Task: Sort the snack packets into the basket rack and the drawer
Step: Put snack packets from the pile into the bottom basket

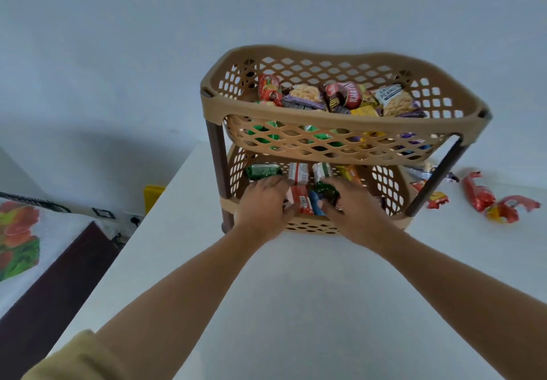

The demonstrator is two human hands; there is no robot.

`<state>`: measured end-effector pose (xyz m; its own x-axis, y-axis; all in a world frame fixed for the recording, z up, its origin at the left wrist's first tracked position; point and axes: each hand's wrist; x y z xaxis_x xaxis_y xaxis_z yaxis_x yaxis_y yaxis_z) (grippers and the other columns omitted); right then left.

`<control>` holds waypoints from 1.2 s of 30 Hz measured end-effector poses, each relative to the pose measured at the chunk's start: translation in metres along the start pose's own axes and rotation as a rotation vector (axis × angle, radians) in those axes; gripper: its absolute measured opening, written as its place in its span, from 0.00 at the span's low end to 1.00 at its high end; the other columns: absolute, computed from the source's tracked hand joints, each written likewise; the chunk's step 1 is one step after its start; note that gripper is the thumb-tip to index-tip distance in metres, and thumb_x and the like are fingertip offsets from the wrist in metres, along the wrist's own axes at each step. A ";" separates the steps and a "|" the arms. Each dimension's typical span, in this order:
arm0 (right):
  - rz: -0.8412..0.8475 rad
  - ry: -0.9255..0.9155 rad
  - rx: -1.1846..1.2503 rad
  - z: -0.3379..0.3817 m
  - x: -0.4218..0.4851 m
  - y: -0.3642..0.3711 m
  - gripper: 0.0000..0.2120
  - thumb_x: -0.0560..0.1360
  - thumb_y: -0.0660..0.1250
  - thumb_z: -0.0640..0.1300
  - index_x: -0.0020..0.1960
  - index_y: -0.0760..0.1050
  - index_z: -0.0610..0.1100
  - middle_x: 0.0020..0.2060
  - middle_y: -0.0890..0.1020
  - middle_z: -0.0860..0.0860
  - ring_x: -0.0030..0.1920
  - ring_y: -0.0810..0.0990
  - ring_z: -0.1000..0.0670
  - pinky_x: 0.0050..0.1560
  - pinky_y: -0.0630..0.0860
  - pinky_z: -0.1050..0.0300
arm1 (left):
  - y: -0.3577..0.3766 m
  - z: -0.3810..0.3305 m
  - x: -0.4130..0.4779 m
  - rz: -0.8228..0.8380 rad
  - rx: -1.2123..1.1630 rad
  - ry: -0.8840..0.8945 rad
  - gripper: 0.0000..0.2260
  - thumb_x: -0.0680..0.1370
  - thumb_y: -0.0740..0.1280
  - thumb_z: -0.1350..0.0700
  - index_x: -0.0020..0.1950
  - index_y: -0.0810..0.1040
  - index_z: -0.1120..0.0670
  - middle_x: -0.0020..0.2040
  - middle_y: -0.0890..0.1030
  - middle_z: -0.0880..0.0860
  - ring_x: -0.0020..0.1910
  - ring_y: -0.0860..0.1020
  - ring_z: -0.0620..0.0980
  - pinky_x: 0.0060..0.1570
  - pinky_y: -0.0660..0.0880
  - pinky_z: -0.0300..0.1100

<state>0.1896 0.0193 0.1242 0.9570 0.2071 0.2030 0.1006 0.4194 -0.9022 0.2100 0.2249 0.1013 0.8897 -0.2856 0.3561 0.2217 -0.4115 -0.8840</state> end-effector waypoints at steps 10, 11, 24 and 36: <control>-0.144 0.122 -0.011 -0.048 -0.129 -0.014 0.21 0.76 0.63 0.57 0.67 0.69 0.53 0.62 0.76 0.56 0.56 0.74 0.57 0.56 0.71 0.60 | 0.042 -0.080 -0.094 -0.007 -0.111 0.147 0.22 0.78 0.65 0.44 0.70 0.70 0.49 0.72 0.71 0.48 0.75 0.63 0.50 0.71 0.59 0.48; -0.145 0.143 -0.017 -0.055 -0.139 -0.015 0.20 0.76 0.63 0.57 0.66 0.70 0.53 0.61 0.77 0.56 0.58 0.73 0.58 0.58 0.68 0.62 | 0.048 -0.088 -0.099 0.023 -0.118 0.157 0.22 0.77 0.66 0.46 0.71 0.70 0.48 0.73 0.70 0.48 0.75 0.62 0.49 0.72 0.59 0.48; -0.100 0.304 -0.022 -0.174 -0.199 -0.061 0.22 0.77 0.65 0.55 0.69 0.69 0.52 0.69 0.72 0.57 0.70 0.67 0.54 0.69 0.65 0.56 | 0.116 -0.218 -0.083 0.163 -0.160 0.163 0.24 0.81 0.61 0.54 0.76 0.61 0.47 0.79 0.57 0.46 0.78 0.51 0.45 0.72 0.48 0.39; -0.009 0.337 0.108 -0.278 -0.182 -0.088 0.21 0.75 0.68 0.52 0.67 0.70 0.52 0.68 0.71 0.56 0.67 0.71 0.53 0.63 0.65 0.60 | 0.195 -0.290 -0.058 0.371 -0.064 -0.065 0.34 0.78 0.56 0.35 0.80 0.51 0.46 0.80 0.47 0.44 0.79 0.43 0.45 0.73 0.42 0.43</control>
<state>0.0825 -0.3010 0.0604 0.9940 -0.0928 0.0578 0.0976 0.5146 -0.8518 0.0856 -0.0902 -0.0043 0.9286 -0.3709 -0.0062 -0.1436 -0.3441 -0.9279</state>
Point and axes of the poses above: each hand's wrist, its own x-axis towards the middle knuckle, its own y-axis out of the palm, z = x × y
